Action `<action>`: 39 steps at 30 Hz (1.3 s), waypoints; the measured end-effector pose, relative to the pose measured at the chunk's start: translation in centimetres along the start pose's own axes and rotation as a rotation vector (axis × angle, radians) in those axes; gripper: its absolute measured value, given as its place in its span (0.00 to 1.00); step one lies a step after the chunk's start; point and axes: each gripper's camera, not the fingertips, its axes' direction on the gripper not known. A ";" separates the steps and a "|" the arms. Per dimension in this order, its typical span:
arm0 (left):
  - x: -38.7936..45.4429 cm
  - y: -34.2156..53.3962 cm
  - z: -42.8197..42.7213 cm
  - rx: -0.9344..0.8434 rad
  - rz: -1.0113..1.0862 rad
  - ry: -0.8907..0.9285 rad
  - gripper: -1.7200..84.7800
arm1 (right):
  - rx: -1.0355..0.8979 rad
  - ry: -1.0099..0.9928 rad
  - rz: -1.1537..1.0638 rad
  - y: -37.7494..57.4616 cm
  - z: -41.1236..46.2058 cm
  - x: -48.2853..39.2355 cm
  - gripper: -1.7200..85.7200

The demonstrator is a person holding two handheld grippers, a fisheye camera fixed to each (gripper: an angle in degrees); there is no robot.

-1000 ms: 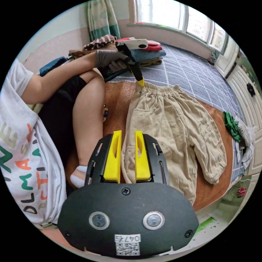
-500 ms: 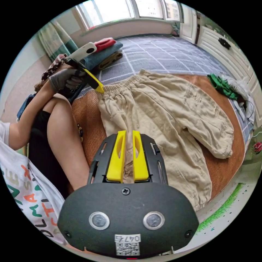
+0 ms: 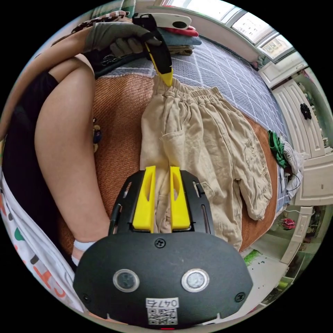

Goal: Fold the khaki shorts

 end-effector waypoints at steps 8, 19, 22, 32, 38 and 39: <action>-2.4 2.6 -4.6 0.034 -0.038 -0.039 0.02 | 0.180 -0.172 -0.085 1.7 -2.2 -1.8 0.01; -5.4 7.7 -10.6 0.009 -0.098 -0.091 0.02 | 0.311 -0.375 0.074 4.2 2.1 -0.8 0.01; -5.4 9.3 -14.5 0.100 -0.119 -0.113 0.04 | 0.198 -0.519 -0.075 3.2 5.7 -2.4 0.01; -0.8 7.7 -19.5 0.208 0.028 -0.241 0.04 | 0.400 -0.296 0.237 13.6 2.8 4.0 0.04; 3.1 -0.3 -13.4 -0.065 0.139 -0.364 0.02 | 0.162 -0.025 0.784 28.9 6.1 15.7 0.05; 3.3 -0.8 -13.0 -0.085 0.145 -0.379 0.02 | 0.118 -0.008 0.746 29.1 7.1 16.3 0.06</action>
